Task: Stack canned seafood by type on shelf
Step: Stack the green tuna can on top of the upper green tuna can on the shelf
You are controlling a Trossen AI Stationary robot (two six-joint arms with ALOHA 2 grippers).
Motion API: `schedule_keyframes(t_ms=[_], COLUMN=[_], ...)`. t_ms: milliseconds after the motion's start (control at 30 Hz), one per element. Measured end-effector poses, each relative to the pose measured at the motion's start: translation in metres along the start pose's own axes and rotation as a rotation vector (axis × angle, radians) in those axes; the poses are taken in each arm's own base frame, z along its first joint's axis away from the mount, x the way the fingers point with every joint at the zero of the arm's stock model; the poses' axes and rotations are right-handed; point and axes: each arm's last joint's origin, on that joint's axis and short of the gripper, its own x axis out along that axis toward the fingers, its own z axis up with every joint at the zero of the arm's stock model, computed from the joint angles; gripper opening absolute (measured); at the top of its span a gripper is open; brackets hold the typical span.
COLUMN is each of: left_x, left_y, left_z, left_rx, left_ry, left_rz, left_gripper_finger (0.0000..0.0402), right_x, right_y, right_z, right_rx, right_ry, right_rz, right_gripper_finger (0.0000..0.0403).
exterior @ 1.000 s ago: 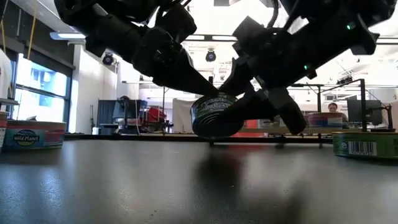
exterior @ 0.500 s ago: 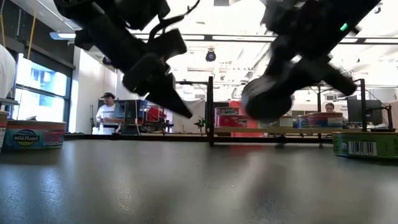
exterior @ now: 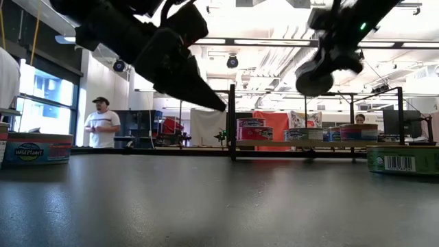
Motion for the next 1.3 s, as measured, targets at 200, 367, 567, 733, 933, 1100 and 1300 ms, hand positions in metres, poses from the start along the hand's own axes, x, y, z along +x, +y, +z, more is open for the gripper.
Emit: schedule_keyframes(t_ms=[200, 367, 567, 733, 933, 1100, 1300], left_x=[-0.001, -0.001, -0.001, -0.002, -0.002, -0.002, -0.002], left_y=[-0.004, -0.004, -0.004, -0.006, -0.008, -0.008, -0.008], left_z=[0.005, 0.005, 0.005, 0.005, 0.005, 0.004, 0.004], left_rx=[0.01, 0.008, -0.008, -0.012, -0.002, -0.001, 0.0], left_ry=[-0.051, -0.055, -0.055, -0.055, -0.053, -0.051, -0.05], left_rz=[-0.01, -0.01, -0.01, -0.017, -0.021, -0.021, -0.021], left_gripper_finger=[0.0012, 0.0012, 0.0012, 0.0012, 0.0012, 0.0012, 0.0012], right_x=[0.066, 0.105, 0.135, 0.144, 0.144, 0.144, 0.143], right_y=[-0.02, -0.034, -0.039, -0.035, -0.033, -0.033, -0.029], right_z=[-0.03, -0.05, -0.061, -0.064, -0.065, -0.065, -0.069], right_rx=[-0.077, -0.098, -0.083, -0.03, -0.003, 0.025, 0.008], right_ry=[-0.083, -0.048, 0.02, 0.065, 0.076, 0.078, 0.113], right_rz=[-0.058, -0.139, -0.073, -0.052, -0.044, -0.042, -0.006], right_gripper_finger=[0.0116, 0.0116, 0.0118, 0.0166, 0.0207, 0.0231, 0.0266])
